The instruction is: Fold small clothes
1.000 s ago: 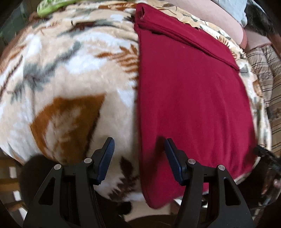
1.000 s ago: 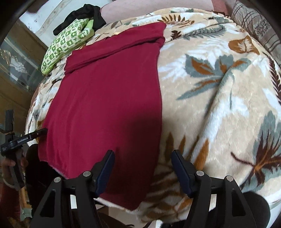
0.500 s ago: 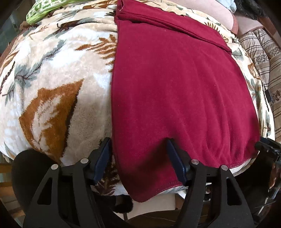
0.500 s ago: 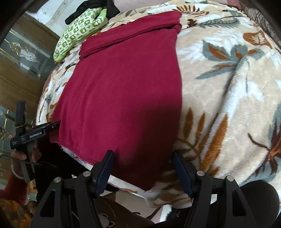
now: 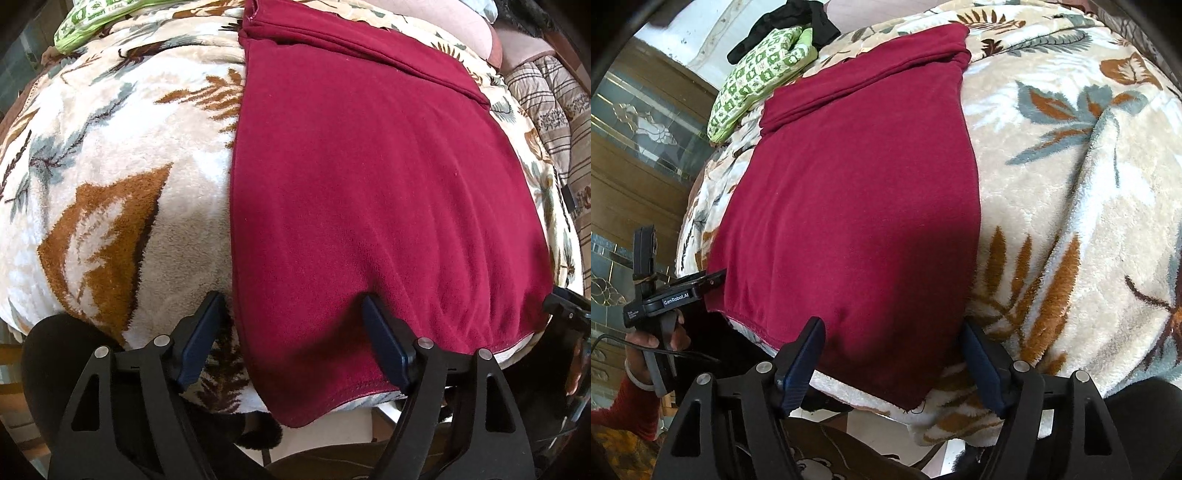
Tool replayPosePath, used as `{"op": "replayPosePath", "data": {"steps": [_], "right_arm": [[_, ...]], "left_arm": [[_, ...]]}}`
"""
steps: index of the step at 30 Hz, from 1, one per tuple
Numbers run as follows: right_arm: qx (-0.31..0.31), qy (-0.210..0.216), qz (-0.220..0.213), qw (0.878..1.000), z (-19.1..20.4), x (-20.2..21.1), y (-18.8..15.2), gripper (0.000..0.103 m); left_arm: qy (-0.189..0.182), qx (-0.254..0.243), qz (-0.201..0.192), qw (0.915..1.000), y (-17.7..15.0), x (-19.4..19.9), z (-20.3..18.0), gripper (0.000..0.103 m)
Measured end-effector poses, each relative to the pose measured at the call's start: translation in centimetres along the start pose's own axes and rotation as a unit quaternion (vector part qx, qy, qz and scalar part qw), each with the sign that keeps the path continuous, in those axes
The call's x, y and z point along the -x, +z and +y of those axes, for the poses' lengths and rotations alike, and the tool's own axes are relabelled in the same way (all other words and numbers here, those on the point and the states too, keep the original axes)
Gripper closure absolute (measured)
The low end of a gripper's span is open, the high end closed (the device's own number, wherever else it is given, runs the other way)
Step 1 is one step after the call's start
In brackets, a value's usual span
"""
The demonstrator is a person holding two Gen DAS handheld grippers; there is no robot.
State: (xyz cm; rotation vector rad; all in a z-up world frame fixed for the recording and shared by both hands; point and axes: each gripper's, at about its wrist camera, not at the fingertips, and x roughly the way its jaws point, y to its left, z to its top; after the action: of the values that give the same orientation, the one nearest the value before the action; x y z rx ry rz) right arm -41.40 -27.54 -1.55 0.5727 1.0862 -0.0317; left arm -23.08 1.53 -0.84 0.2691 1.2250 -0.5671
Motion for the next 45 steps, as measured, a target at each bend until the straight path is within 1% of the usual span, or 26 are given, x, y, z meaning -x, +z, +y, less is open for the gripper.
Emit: {"op": "replayPosePath", "data": {"steps": [2, 4, 5, 8, 14, 16, 17, 18, 19, 20, 22, 23, 24, 27, 29, 30, 31, 32, 33, 34, 35, 37, 39, 43, 45], "right_arm": [[0.003, -0.001, 0.001, 1.000, 0.3, -0.2, 0.0, 0.026], [0.008, 0.002, 0.001, 1.000, 0.4, -0.4, 0.1, 0.022], [0.011, 0.002, 0.000, 1.000, 0.4, -0.4, 0.1, 0.021], [0.021, -0.003, 0.001, 1.000, 0.5, -0.5, 0.1, 0.020], [0.023, -0.005, -0.001, 1.000, 0.4, -0.5, 0.1, 0.020], [0.031, -0.028, -0.004, 0.999, 0.7, -0.4, 0.1, 0.029], [0.036, -0.046, -0.009, 0.998, 0.9, -0.3, 0.1, 0.049], [0.042, -0.058, -0.011, 0.997, 0.9, -0.2, 0.2, 0.065], [0.043, -0.053, -0.011, 0.998, 0.6, -0.1, 0.3, 0.071], [0.039, -0.041, -0.011, 0.998, 0.5, 0.0, 0.3, 0.073], [0.038, -0.030, -0.010, 0.999, 0.4, 0.1, 0.4, 0.081], [0.041, -0.024, -0.007, 0.999, 0.5, 0.1, 0.3, 0.082], [0.044, -0.023, -0.006, 0.999, 0.6, 0.0, 0.3, 0.082], [0.038, -0.016, -0.001, 0.999, 0.4, -0.2, 0.3, 0.082], [0.025, -0.002, 0.000, 1.000, 0.1, -0.3, 0.4, 0.078], [0.023, 0.007, 0.000, 1.000, 0.0, -0.3, 0.4, 0.074], [0.027, 0.007, 0.000, 1.000, 0.0, -0.3, 0.3, 0.074], [0.033, 0.006, 0.000, 0.999, 0.2, -0.4, 0.3, 0.074], [0.032, 0.011, -0.001, 0.999, 0.2, -0.4, 0.4, 0.074], [0.026, 0.021, -0.004, 0.999, 0.0, -0.3, 0.5, 0.083], [0.015, 0.035, -0.007, 0.999, -0.3, -0.2, 0.6, 0.090], [0.000, 0.071, -0.018, 0.997, -0.6, 0.3, 1.1, 0.092], [-0.004, 0.106, -0.039, 0.994, -0.3, 1.3, 1.8, 0.092], [-0.014, 0.153, -0.077, 0.985, -0.1, 3.1, 4.0, 0.092], [-0.018, 0.164, -0.090, 0.982, -0.1, 3.6, 5.1, 0.092]], "left_arm": [[0.003, 0.001, 0.000, 1.0000, 0.1, -0.1, -0.2, 0.025], [0.005, -0.002, -0.002, 1.0000, 0.0, -0.1, -0.3, 0.024], [0.003, -0.003, -0.002, 1.0000, 0.0, -0.1, -0.2, 0.024], [-0.002, -0.010, 0.001, 1.0000, 0.0, -0.2, -0.2, 0.024], [0.003, -0.008, 0.002, 1.0000, 0.0, -0.3, -0.3, 0.024], [-0.002, -0.008, 0.006, 1.0000, 0.1, -0.3, -0.3, 0.024], [-0.005, -0.009, 0.009, 0.9999, 0.1, -0.3, -0.2, 0.024], [-0.007, -0.011, 0.011, 0.9999, 0.1, -0.3, -0.2, 0.024], [-0.009, -0.015, 0.013, 0.9998, 0.1, -0.2, -0.1, 0.024], [-0.011, -0.020, 0.015, 0.9996, 0.0, -0.2, -0.1, 0.025], [-0.015, -0.022, 0.017, 0.9995, -0.3, 0.0, -0.1, 0.030], [-0.017, -0.024, 0.019, 0.9994, -0.5, 0.1, -0.1, 0.034], [-0.021, -0.026, 0.021, 0.9992, -0.7, 0.2, -0.1, 0.035], [-0.033, -0.024, 0.030, 0.9987, -1.1, 0.3, 0.1, 0.035], [-0.034, -0.019, 0.027, 0.9989, -1.2, 0.2, 0.1, 0.035], [-0.033, -0.018, 0.026, 0.9990, -1.2, 0.2, 0.1, 0.035], [-0.033, -0.017, 0.024, 0.9990, -1.3, 0.2, 0.1, 0.036], [-0.029, -0.019, 0.018, 0.9992, -1.3, 0.4, 0.0, 0.051], [-0.026, -0.020, 0.014, 0.9994, -1.3, 0.5, 0.0, 0.069], [-0.031, -0.017, 0.009, 0.9993, -1.2, 0.8, 0.2, 0.080], [-0.038, -0.007, 0.005, 0.9992, -1.1, 1.0, 0.6, 0.093], [-0.061, 0.013, 0.015, 0.9979, -0.6, 1.2, 1.6, 0.094], [-0.084, 0.026, 0.014, 0.9960, 0.0, 1.6, 2.3, 0.096], [-0.107, 0.027, -0.014, 0.9938, 1.5, 3.3, 2.5, 0.096], [-0.115, 0.026, -0.028, 0.9926, 2.5, 4.0, 2.4, 0.097]]}}
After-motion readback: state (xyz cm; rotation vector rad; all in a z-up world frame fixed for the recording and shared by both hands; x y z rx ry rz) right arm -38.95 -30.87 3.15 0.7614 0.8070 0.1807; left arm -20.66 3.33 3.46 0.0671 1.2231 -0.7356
